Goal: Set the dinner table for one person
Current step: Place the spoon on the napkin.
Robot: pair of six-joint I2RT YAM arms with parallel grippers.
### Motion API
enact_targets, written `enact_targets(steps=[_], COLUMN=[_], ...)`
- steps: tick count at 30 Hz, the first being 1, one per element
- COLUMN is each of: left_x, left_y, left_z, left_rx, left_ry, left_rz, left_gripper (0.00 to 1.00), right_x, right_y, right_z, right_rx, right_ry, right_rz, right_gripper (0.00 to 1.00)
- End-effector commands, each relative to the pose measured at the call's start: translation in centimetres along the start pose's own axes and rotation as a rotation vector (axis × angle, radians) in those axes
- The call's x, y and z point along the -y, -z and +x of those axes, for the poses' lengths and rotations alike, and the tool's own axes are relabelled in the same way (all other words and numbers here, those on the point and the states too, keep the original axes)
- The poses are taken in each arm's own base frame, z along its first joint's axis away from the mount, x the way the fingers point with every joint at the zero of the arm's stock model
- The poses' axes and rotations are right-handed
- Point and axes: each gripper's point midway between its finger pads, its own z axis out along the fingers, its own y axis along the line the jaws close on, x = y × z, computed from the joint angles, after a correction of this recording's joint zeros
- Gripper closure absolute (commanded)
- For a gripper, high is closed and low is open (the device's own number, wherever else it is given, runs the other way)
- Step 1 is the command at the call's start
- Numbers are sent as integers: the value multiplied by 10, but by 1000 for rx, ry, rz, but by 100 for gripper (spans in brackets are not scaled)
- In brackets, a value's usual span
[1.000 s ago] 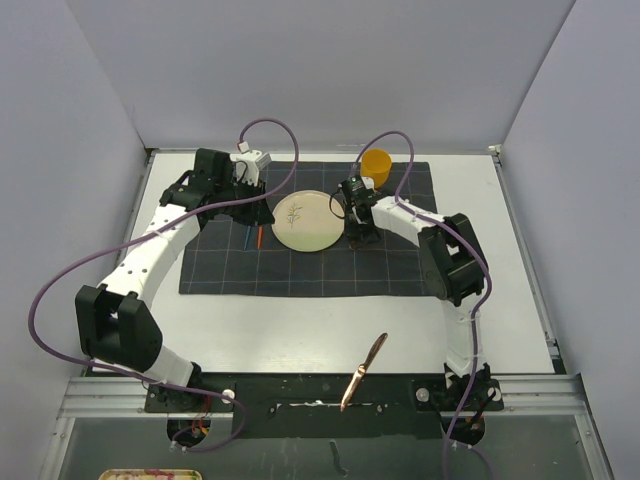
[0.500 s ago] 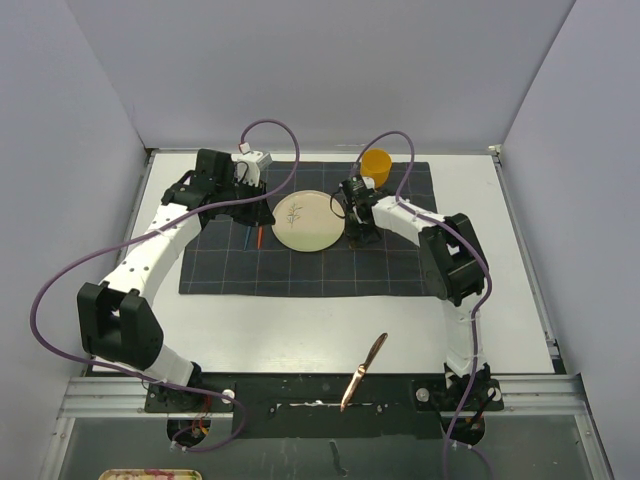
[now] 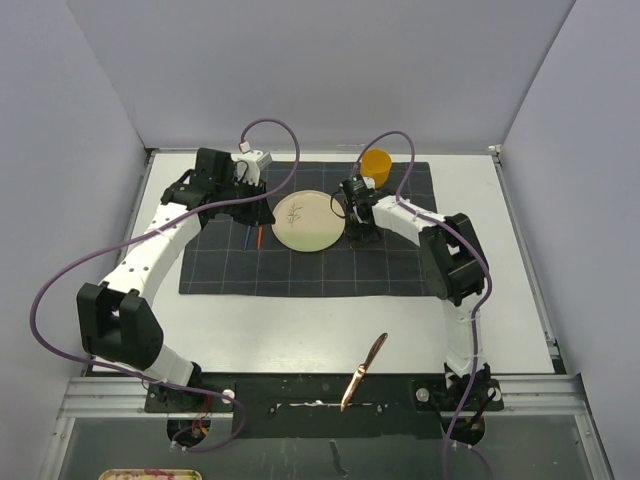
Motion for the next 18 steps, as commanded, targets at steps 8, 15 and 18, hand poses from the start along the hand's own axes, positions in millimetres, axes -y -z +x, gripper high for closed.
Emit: enact_targets(steps=[8, 15, 18], left_x=[9, 9, 10], left_y=[2, 2, 2], left_z=[-20, -20, -20], left_rx=[39, 37, 35], left_ry=[-48, -49, -50], left_rz=[35, 36, 36], left_gripper=[85, 85, 85], right_x=[6, 5, 5], right_y=[15, 16, 17], right_z=[-16, -18, -18], right_rx=[32, 38, 42], right_ry=[-12, -4, 0], right_rz=[14, 9, 8], right_gripper=[85, 85, 83])
